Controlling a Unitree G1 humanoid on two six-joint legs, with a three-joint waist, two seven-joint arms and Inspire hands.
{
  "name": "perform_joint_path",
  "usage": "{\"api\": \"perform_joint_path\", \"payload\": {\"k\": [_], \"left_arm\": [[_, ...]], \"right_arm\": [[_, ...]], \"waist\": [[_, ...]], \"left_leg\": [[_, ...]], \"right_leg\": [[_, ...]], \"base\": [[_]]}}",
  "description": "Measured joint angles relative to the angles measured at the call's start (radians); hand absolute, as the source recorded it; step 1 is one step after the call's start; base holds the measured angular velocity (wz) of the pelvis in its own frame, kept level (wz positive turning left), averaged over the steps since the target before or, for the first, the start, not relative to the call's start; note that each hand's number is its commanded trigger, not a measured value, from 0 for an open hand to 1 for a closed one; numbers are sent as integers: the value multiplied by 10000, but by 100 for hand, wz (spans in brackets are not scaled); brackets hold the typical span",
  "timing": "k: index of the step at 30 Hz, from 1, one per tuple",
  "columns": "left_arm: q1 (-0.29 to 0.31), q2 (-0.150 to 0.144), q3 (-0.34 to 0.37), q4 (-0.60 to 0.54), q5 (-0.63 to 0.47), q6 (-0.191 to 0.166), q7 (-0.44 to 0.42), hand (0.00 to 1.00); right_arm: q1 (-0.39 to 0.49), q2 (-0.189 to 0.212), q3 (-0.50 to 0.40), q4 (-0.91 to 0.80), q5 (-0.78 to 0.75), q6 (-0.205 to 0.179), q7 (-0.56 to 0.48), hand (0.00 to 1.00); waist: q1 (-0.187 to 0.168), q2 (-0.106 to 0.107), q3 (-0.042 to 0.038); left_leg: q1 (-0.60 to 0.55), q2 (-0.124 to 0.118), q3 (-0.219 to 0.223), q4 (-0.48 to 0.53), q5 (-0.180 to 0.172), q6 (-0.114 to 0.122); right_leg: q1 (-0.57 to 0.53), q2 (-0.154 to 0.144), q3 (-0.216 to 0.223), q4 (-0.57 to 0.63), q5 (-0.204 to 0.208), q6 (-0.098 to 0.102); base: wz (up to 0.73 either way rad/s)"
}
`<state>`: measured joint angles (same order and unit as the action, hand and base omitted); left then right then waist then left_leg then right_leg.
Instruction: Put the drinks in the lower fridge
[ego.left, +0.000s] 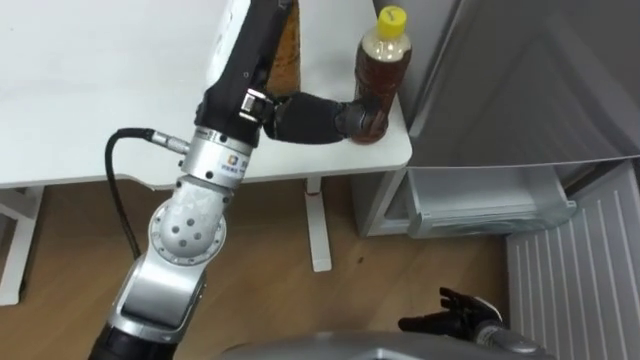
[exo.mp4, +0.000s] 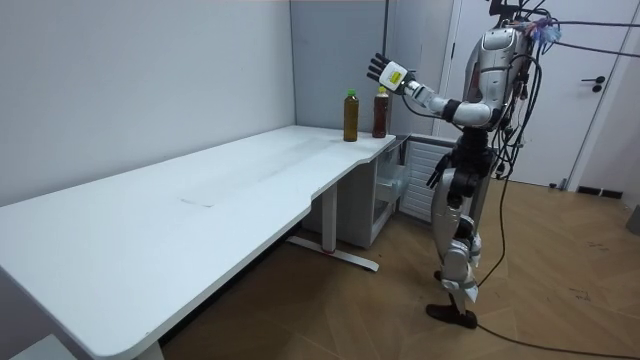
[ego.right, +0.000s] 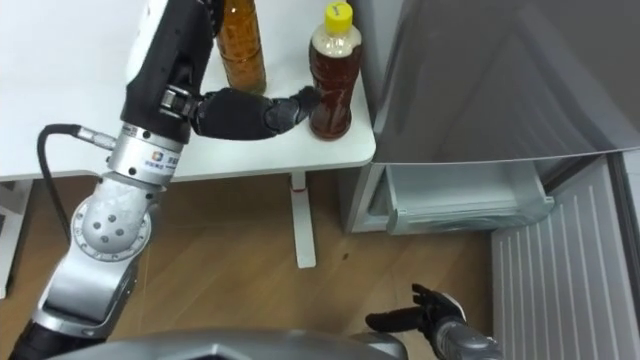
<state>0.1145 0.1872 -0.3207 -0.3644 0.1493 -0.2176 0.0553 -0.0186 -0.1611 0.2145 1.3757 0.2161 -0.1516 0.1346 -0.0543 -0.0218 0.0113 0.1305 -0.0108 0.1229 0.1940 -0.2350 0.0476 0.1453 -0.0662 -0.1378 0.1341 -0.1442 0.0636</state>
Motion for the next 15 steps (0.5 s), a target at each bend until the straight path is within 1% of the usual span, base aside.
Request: {"api": "perform_joint_path", "payload": {"k": [4,9,12,13,15], "left_arm": [[-51,-2,-5,0,0,0,-81,0],[-50,0,-132,31,0,27,-294,0],[-50,3,-184,30,-31,102,-464,0],[-50,3,-186,30,-99,157,-533,0],[-51,4,-174,30,-411,249,-743,0]], "right_arm": [[-2,1,22,-5,1,0,8,0],[-1,0,15,9,-2,-2,6,0],[0,1,3,0,7,0,2,0],[1,2,-7,-20,15,2,1,0],[3,2,-11,-35,109,4,4,0]], "waist": [[-3,-21,0],[-31,-55,23],[-98,-66,30],[-169,-53,23],[-251,-52,22]], "left_leg": [[11,1,38,1,1,1],[25,4,48,28,0,1],[46,3,66,24,0,1],[31,4,67,24,0,1],[29,5,82,11,-1,0]], "right_leg": [[-1,-3,8,-3,0,0],[92,-7,1,-8,0,0],[121,-8,-1,-1,0,0],[125,-8,-14,6,0,0],[123,-8,-14,7,0,0]], "base": [[0],[0],[0],[0],[-2]]}}
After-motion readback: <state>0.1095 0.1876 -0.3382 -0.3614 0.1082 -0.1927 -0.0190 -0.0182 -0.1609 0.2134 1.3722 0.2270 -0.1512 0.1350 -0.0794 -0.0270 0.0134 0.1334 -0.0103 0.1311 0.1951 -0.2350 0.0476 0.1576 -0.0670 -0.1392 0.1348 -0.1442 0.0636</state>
